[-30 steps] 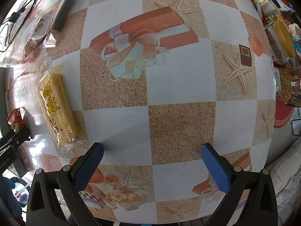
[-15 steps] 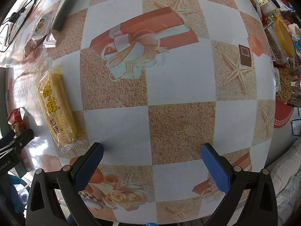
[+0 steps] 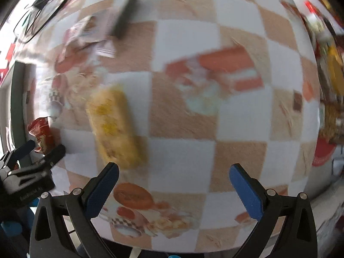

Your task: Organize snacks

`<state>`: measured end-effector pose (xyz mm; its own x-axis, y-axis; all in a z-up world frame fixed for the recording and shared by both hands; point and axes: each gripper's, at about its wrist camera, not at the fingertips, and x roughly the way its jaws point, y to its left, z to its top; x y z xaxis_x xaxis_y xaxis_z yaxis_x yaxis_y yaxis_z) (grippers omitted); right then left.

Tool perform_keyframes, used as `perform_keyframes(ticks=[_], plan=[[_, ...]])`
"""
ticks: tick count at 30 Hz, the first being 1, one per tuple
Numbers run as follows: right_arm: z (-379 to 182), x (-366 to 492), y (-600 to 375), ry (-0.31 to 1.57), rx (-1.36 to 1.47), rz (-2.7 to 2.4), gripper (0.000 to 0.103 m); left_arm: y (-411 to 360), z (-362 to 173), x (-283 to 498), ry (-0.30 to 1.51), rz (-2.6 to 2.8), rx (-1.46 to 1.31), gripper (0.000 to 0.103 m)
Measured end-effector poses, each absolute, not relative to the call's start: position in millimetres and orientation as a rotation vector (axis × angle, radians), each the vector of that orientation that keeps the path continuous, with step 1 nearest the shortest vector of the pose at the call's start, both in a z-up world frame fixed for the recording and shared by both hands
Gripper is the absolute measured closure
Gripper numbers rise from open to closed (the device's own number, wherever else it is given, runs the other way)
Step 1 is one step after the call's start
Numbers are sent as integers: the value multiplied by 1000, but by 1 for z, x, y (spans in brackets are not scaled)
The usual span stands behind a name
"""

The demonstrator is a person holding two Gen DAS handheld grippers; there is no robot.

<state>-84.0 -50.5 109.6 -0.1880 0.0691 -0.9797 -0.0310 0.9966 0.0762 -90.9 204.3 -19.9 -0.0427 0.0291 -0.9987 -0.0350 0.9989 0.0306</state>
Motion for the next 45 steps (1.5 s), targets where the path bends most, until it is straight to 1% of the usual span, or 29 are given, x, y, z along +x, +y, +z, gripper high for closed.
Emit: perform_keyframes(ticks=[6, 11, 22, 33, 45], plan=[[92, -74, -20, 1809, -41, 145, 0, 205, -20, -91, 1612, 52, -1, 0], [87, -69, -15, 1825, -79, 131, 0, 204, -20, -90, 1605, 50, -3, 0], [88, -53, -4, 1806, -100, 150, 0, 205, -20, -90, 1606, 51, -4, 0], [93, -73, -16, 1768, -101, 159, 0, 205, -20, -91, 1601, 52, -4, 0], [88, -62, -14, 1826, -106, 158, 0, 205, -19, -91, 1601, 55, -6, 0]])
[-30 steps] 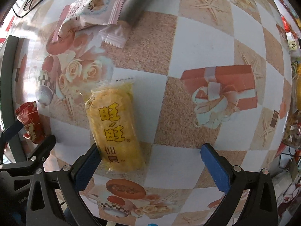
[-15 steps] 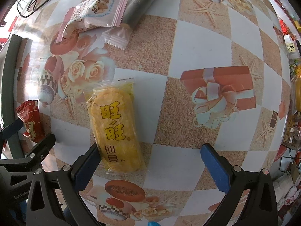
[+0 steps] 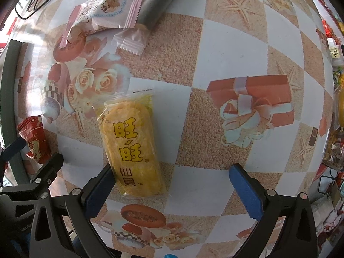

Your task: Organize snacks

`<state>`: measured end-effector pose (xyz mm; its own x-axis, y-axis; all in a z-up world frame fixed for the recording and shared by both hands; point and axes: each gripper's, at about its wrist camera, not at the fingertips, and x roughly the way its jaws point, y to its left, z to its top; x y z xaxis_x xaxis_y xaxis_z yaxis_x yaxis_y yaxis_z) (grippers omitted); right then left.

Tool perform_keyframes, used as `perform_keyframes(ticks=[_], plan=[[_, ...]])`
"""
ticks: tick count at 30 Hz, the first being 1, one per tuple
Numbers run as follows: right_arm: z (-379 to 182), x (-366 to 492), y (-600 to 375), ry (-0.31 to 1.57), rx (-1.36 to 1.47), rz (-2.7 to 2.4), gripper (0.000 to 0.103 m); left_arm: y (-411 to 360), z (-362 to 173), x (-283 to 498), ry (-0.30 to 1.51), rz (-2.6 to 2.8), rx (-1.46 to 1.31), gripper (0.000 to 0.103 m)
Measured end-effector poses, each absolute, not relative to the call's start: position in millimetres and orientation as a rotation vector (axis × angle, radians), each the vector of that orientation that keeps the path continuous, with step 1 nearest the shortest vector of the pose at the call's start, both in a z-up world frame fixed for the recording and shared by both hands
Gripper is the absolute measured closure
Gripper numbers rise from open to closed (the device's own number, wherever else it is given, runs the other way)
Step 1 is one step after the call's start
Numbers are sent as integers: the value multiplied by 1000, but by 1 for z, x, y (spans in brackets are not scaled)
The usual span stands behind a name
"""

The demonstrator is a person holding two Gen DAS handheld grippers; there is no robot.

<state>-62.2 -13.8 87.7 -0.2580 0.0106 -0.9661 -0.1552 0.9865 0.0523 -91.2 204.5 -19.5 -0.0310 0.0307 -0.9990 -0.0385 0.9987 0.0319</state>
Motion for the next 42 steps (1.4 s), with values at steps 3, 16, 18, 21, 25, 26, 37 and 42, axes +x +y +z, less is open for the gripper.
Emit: perform_keyframes(ticks=[3, 16, 18, 21, 25, 26, 37, 42], plan=[[88, -60, -13, 1823, -106, 158, 0, 205, -20, -91, 1603, 56, -7, 0], [88, -60, -13, 1824, -107, 157, 0, 204, -20, -90, 1609, 56, -6, 0], [88, -60, -13, 1826, -104, 154, 0, 205, -20, -91, 1612, 56, -6, 0], [88, -61, -13, 1829, -103, 154, 0, 205, -21, -90, 1627, 56, -6, 0], [87, -59, -11, 1835, -105, 153, 0, 205, -23, -87, 1652, 61, -7, 0], [86, -58, -11, 1836, -102, 151, 0, 205, -23, -86, 1658, 63, -9, 0], [104, -53, 3, 1771, -158, 198, 50, 182, -13, -76, 1648, -10, 57, 29], [110, -59, 2, 1767, -131, 227, 66, 171, -4, -75, 1621, -56, 93, 67]])
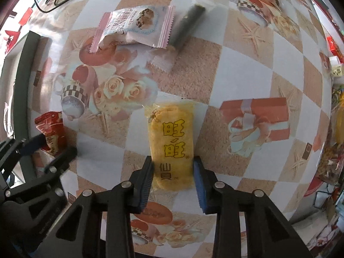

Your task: Organize snacks

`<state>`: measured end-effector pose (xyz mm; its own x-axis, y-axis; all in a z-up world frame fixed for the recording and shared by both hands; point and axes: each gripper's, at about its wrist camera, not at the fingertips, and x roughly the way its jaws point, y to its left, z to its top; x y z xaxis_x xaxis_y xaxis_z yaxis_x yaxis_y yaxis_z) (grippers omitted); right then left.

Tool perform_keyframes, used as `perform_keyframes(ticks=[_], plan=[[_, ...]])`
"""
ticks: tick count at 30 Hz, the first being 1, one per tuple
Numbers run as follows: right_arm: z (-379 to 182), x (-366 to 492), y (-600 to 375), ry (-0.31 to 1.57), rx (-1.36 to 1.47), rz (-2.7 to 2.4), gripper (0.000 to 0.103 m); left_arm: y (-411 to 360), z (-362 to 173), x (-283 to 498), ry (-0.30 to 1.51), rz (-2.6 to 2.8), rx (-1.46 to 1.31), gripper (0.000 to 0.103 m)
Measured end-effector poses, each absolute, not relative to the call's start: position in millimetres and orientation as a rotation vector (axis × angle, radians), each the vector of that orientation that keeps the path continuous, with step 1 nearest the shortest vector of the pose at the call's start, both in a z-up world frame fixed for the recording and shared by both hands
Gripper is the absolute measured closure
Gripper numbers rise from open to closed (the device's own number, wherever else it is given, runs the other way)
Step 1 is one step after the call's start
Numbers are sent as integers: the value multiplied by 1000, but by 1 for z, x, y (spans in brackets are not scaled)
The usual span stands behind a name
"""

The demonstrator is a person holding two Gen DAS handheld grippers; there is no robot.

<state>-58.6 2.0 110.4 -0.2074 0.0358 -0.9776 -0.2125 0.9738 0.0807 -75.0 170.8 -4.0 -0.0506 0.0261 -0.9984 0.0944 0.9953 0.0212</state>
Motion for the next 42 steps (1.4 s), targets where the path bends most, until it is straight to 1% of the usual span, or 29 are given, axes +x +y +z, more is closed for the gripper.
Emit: perform_keyframes(ticks=[2, 12, 16, 24, 33, 42], plan=[[110, -65, -4, 1778, -83, 221, 66, 171, -2, -76, 1622, -77, 64, 69], [123, -101, -31, 1778, 46, 214, 66, 170, 23, -93, 1561, -126, 79, 69], [132, -115, -21, 1777, 66, 220, 66, 175, 27, -109, 1549, -129, 82, 69], [137, -134, -17, 1788, 101, 236, 66, 168, 41, -116, 1524, -128, 87, 69], [150, -140, 18, 1763, 72, 270, 66, 176, 69, -121, 1459, -117, 76, 69], [168, -132, 59, 1721, 2, 331, 66, 214, 89, -126, 1396, -54, 14, 69]])
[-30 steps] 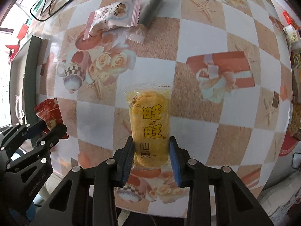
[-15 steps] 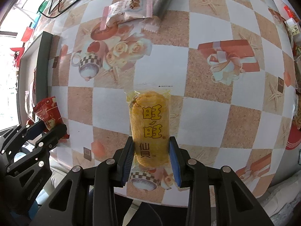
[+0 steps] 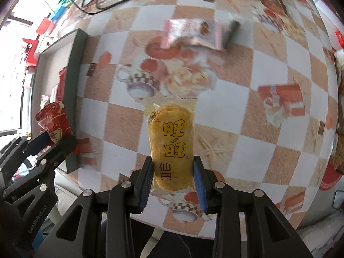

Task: Organize snacks
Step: 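Carry the cracker pack and red packet over the white tray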

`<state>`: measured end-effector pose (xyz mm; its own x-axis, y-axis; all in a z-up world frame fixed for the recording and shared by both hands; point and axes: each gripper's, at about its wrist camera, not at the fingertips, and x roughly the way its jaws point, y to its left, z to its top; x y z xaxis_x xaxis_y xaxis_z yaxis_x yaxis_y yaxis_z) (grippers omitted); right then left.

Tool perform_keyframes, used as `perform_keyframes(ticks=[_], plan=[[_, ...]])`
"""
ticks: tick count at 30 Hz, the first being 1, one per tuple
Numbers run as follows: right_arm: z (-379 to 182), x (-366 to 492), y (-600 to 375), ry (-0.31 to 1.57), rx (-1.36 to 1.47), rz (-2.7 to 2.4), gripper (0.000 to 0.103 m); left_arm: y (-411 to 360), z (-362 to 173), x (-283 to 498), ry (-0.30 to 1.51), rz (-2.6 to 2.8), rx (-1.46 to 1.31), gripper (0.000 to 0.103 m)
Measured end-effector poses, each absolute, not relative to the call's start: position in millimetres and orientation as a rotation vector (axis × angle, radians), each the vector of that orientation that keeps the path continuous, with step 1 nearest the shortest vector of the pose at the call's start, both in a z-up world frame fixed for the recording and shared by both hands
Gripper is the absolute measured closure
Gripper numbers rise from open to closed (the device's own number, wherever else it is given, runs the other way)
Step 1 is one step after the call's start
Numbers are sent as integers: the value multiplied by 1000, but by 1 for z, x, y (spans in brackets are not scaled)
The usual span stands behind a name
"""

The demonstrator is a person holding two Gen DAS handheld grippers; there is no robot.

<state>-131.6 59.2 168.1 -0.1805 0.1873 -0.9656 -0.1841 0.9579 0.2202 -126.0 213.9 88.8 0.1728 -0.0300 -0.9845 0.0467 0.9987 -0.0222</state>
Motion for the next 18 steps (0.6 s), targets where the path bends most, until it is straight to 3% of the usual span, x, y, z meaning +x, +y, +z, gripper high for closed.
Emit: perform_keyframes(ticks=[18], plan=[[186, -99, 154, 1664, -111, 458, 66, 291, 103, -141, 1343, 89, -107, 69]])
